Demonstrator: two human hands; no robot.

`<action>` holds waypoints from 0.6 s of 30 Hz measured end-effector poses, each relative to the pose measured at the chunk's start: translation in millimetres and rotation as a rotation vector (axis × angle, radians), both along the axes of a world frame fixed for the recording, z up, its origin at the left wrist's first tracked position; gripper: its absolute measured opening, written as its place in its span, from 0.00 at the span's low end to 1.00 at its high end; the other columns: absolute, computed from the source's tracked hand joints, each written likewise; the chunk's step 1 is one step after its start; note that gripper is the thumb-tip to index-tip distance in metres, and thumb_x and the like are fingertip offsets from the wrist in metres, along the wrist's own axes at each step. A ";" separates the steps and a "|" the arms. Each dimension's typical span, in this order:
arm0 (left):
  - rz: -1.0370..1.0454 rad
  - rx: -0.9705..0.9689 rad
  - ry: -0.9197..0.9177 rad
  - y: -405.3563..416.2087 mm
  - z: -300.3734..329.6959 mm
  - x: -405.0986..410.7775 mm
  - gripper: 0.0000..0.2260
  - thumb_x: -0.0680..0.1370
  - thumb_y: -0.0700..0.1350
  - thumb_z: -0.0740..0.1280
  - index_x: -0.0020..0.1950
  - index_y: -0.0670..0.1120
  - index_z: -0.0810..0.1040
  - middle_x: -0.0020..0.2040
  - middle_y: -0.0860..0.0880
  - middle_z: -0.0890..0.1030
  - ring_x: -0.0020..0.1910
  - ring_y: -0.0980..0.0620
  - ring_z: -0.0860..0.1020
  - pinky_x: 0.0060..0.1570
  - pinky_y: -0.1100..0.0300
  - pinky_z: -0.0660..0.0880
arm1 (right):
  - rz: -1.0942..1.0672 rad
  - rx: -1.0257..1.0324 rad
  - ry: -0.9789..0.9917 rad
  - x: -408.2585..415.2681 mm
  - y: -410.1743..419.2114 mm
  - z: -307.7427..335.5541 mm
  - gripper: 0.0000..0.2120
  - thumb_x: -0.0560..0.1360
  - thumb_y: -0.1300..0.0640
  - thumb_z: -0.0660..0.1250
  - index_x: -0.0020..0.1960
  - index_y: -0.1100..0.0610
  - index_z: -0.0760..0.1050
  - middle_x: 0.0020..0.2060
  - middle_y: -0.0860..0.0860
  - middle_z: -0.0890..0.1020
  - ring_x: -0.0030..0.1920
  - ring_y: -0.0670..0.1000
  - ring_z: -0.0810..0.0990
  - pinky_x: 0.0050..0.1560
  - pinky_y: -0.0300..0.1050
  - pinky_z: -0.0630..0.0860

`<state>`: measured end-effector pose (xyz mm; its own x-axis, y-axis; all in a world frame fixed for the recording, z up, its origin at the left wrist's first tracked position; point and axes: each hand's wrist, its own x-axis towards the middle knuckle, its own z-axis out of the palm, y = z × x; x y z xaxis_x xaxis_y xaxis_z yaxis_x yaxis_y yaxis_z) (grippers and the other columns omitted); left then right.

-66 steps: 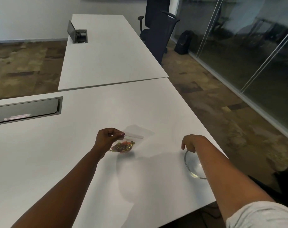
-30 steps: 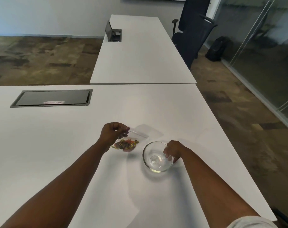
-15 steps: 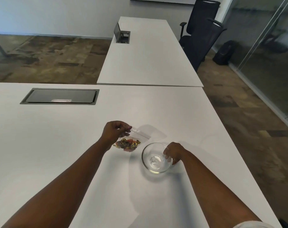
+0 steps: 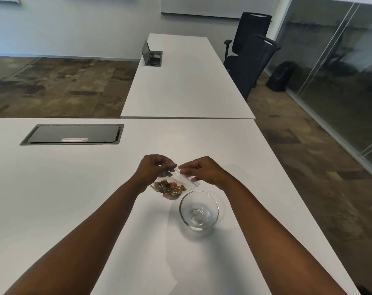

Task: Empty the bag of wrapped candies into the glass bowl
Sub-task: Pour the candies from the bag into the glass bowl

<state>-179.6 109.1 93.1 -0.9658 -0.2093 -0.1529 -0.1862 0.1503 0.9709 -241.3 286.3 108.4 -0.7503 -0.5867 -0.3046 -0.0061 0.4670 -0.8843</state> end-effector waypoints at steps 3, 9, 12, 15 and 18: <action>-0.014 -0.005 0.004 2.8 0.5 0.0 0.06 0.71 0.39 0.71 0.35 0.47 0.80 0.24 0.55 0.82 0.24 0.61 0.79 0.29 0.71 0.75 | -0.009 0.017 0.005 3.8 -6.4 5.5 0.11 0.73 0.65 0.69 0.55 0.66 0.80 0.43 0.58 0.84 0.35 0.45 0.80 0.35 0.32 0.77; 0.029 0.019 0.017 4.3 -3.8 4.7 0.05 0.72 0.41 0.71 0.38 0.49 0.80 0.36 0.52 0.83 0.35 0.57 0.79 0.39 0.62 0.73 | -0.134 0.003 -0.081 8.2 -13.3 10.8 0.12 0.70 0.67 0.71 0.54 0.68 0.80 0.33 0.55 0.82 0.31 0.47 0.78 0.34 0.34 0.75; 0.133 -0.016 0.010 6.2 -4.8 4.8 0.06 0.72 0.47 0.71 0.37 0.49 0.77 0.38 0.50 0.80 0.36 0.52 0.77 0.38 0.60 0.74 | -0.223 -0.020 -0.150 8.8 -13.9 10.0 0.13 0.69 0.67 0.72 0.53 0.69 0.80 0.27 0.50 0.80 0.29 0.45 0.77 0.30 0.34 0.73; 0.208 -0.016 -0.101 11.2 -2.5 4.5 0.16 0.72 0.54 0.69 0.30 0.46 0.72 0.31 0.49 0.76 0.29 0.51 0.75 0.29 0.61 0.74 | -0.263 -0.045 -0.176 10.5 -12.8 10.0 0.13 0.68 0.68 0.73 0.52 0.70 0.80 0.19 0.44 0.80 0.23 0.41 0.77 0.24 0.29 0.73; 0.312 -0.053 -0.128 19.1 0.2 4.3 0.19 0.71 0.56 0.70 0.30 0.45 0.68 0.29 0.48 0.72 0.25 0.52 0.73 0.24 0.62 0.75 | -0.317 -0.050 -0.151 12.5 -14.6 9.5 0.12 0.68 0.66 0.74 0.51 0.69 0.81 0.25 0.49 0.80 0.27 0.45 0.77 0.29 0.33 0.74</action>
